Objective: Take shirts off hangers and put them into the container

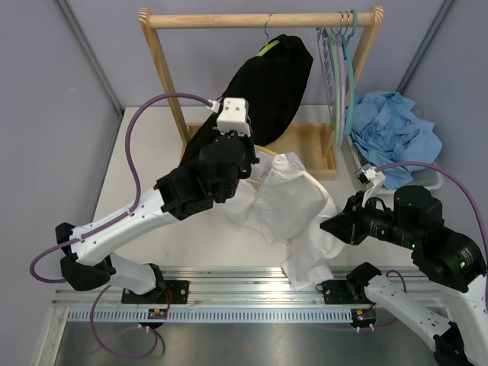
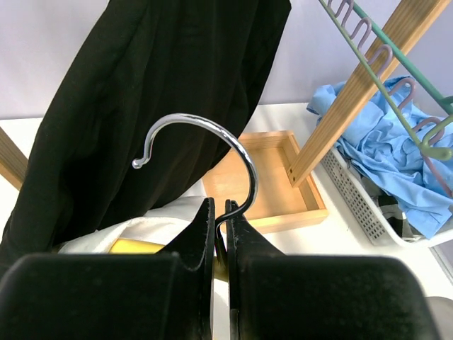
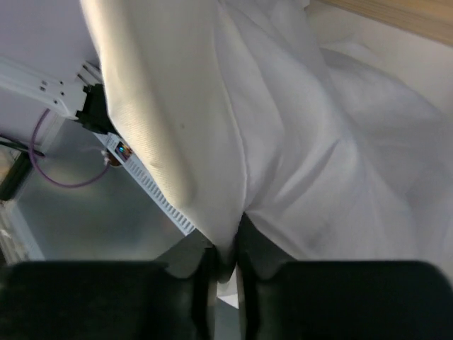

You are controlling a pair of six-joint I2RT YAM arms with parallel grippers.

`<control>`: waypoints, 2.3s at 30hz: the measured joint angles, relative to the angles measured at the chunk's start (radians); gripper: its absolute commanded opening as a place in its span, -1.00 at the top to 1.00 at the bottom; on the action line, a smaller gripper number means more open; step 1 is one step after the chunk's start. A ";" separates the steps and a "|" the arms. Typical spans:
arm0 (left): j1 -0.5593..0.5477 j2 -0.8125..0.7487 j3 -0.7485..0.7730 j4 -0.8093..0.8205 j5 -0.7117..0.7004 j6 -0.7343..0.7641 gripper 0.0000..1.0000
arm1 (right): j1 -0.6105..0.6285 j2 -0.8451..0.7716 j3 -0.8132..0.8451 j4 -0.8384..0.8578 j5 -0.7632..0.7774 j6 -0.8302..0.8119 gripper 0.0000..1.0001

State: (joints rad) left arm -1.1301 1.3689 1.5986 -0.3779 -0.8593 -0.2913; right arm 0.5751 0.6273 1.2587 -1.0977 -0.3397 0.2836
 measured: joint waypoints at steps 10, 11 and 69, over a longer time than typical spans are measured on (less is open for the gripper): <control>0.087 0.096 0.099 -0.029 -0.028 0.019 1.00 | 0.000 -0.007 -0.002 0.008 0.009 0.012 1.00; 0.112 0.108 0.109 -0.034 -0.019 0.014 1.00 | -0.001 -0.012 -0.002 0.008 0.016 0.013 1.00; 0.200 -0.096 -0.143 -0.119 0.183 -0.252 1.00 | -0.002 -0.054 0.052 -0.095 0.036 0.022 -0.42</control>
State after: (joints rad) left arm -0.9298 1.2732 1.4559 -0.4965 -0.6758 -0.5434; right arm 0.5732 0.5732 1.3106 -1.1927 -0.3038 0.3058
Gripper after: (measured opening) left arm 0.039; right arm 0.719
